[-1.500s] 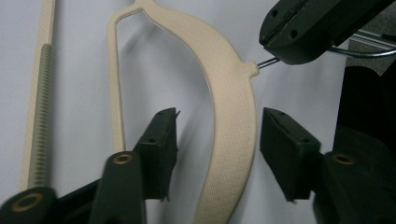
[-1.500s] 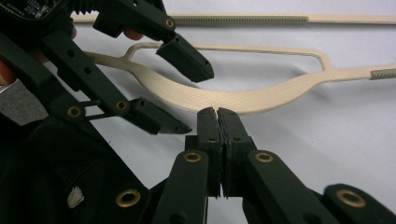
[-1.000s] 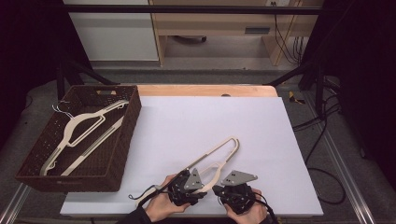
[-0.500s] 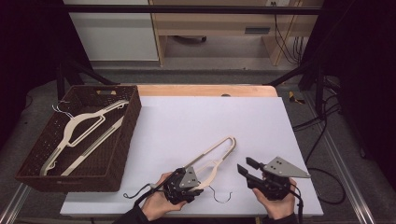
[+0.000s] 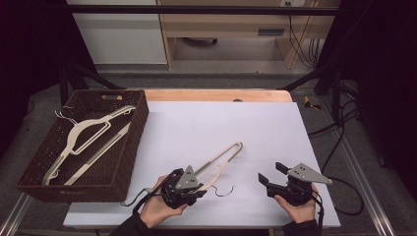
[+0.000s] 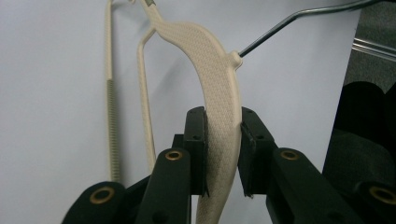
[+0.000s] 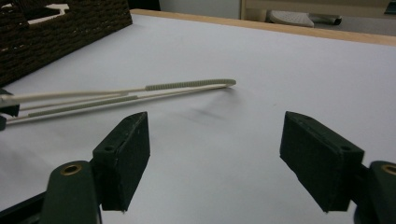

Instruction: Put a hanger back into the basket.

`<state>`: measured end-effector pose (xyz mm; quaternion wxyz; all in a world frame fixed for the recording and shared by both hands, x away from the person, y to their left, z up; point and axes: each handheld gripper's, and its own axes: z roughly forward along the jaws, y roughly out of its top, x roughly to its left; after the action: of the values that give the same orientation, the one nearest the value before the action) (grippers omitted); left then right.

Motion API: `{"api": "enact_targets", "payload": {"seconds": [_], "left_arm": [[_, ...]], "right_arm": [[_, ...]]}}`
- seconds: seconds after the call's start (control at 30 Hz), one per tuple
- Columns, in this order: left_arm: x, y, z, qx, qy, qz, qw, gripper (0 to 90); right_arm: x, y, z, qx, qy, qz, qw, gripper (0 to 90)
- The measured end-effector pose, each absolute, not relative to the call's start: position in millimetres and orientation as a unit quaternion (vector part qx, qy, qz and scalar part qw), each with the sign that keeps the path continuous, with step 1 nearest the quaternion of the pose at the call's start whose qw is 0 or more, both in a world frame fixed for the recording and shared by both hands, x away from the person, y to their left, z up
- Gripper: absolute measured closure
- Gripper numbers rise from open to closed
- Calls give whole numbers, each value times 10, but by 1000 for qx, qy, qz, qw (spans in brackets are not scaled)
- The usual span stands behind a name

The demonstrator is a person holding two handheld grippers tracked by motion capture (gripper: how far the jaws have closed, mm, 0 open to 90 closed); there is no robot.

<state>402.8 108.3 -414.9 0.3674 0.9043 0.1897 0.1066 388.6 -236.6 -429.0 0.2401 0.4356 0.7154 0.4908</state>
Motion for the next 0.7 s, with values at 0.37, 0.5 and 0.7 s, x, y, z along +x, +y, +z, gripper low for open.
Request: {"api": "enact_targets", "payload": {"seconds": [0.37,0.5,0.7], "left_arm": [[4103,1298,-4007,884,228,125,388,793],[4131,1375,-3960,878,244,141,387,810],[4210,1528,-3913,865,274,160,389,840]], "right_arm": [[3908,-2408,-4361,456,710,483,234,167],[3906,-2407,-4362,457,710,482,236,146],[3905,-2406,-4363,455,709,484,236,119]]}}
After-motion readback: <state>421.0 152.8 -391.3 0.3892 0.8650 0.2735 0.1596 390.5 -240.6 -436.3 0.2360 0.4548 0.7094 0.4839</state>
